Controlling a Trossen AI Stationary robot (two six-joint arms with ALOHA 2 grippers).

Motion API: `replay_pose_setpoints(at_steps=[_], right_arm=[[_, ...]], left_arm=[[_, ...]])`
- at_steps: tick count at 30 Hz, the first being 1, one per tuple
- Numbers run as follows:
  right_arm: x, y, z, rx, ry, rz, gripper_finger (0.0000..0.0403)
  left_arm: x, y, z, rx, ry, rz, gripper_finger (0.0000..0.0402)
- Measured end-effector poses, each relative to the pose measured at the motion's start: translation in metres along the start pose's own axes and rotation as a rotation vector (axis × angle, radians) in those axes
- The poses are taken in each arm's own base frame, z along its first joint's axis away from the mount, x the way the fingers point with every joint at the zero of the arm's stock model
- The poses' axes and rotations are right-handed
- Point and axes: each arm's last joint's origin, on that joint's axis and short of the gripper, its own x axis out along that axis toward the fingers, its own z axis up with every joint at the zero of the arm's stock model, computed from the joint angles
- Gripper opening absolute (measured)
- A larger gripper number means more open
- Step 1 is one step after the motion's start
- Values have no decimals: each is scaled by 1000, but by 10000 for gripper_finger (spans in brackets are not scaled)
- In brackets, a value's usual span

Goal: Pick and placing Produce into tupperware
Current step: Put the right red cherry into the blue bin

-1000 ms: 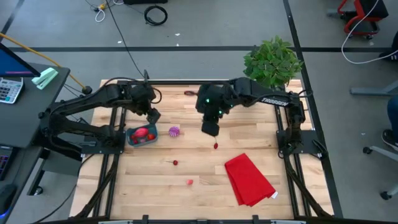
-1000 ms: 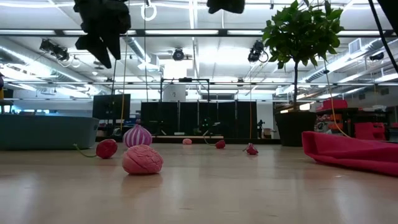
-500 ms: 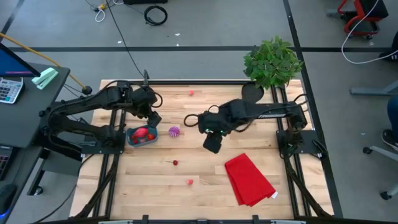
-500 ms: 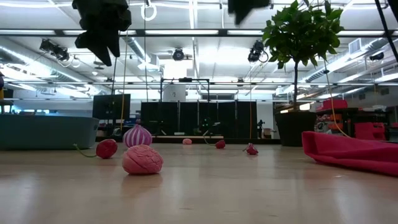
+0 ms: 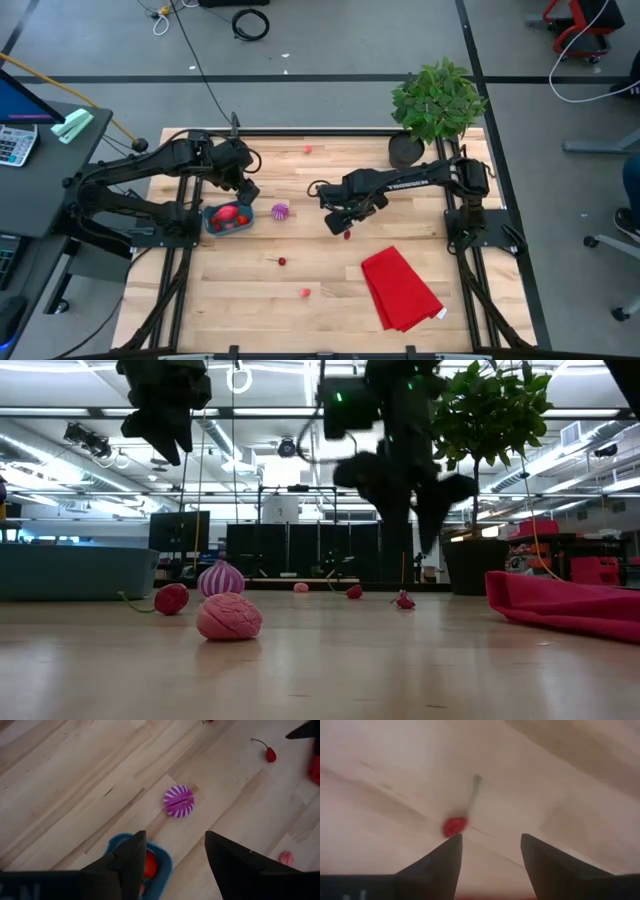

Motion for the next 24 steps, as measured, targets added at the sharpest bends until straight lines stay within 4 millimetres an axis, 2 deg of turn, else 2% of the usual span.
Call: replay_pose_setpoints(at_steps=[4, 11, 15, 24], right_arm=[[14, -3, -1, 21, 0, 7, 201], [24, 11, 7, -21, -133, 173, 196], [28, 10, 9, 1, -206, 151, 196], [39, 6, -2, 27, -160, 121, 196]], left_arm=[[0, 0, 0, 8, -2, -1, 209], [0, -1, 2, 9, -21, -12, 212], [0, -1, 2, 5, -21, -12, 212], [0, -1, 2, -3, -21, -12, 209]])
